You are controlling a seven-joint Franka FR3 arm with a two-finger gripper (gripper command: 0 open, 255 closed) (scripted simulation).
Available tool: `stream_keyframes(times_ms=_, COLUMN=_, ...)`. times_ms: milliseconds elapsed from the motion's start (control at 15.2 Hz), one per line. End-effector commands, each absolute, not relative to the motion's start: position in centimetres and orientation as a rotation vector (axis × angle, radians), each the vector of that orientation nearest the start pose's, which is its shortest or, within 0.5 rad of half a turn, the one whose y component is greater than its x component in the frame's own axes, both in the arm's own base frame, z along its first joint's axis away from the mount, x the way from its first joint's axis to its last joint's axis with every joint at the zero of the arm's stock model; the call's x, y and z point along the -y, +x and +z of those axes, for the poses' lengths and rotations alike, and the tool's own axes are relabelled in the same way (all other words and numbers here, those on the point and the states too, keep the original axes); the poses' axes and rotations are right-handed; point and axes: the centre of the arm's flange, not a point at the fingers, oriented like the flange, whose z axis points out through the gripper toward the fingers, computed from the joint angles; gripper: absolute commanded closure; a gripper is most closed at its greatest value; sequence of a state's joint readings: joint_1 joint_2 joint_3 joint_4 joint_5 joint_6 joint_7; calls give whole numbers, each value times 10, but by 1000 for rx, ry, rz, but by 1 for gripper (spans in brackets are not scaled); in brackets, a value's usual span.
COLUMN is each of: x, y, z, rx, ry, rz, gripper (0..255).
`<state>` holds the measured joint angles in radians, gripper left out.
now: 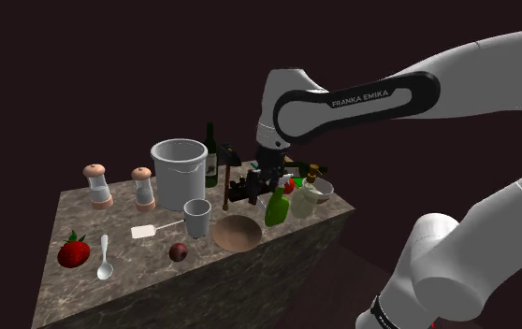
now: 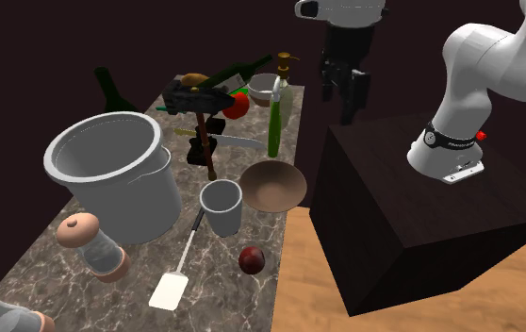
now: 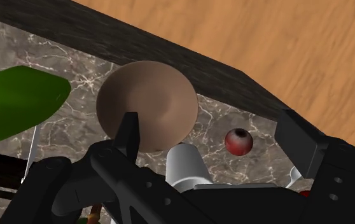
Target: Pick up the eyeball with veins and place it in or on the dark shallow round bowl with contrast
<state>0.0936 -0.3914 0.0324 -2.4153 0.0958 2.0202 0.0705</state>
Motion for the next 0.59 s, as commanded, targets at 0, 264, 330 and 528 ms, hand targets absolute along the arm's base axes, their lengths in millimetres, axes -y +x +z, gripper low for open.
stream_keyframes(times_ms=0, x=-67, y=436, z=439, rx=26, ry=-3066, rz=16, gripper=0)
stream_keyframes(times_ms=264, x=-88, y=468, z=402, rx=43, ry=-3062, rz=20, gripper=0)
stream_keyframes(times_ms=330, x=-93, y=477, z=393, rx=47, ry=-3061, rz=21, gripper=0)
stream_keyframes(times_ms=528, x=-109, y=501, z=366, rx=60, ry=-3058, rz=24, gripper=0)
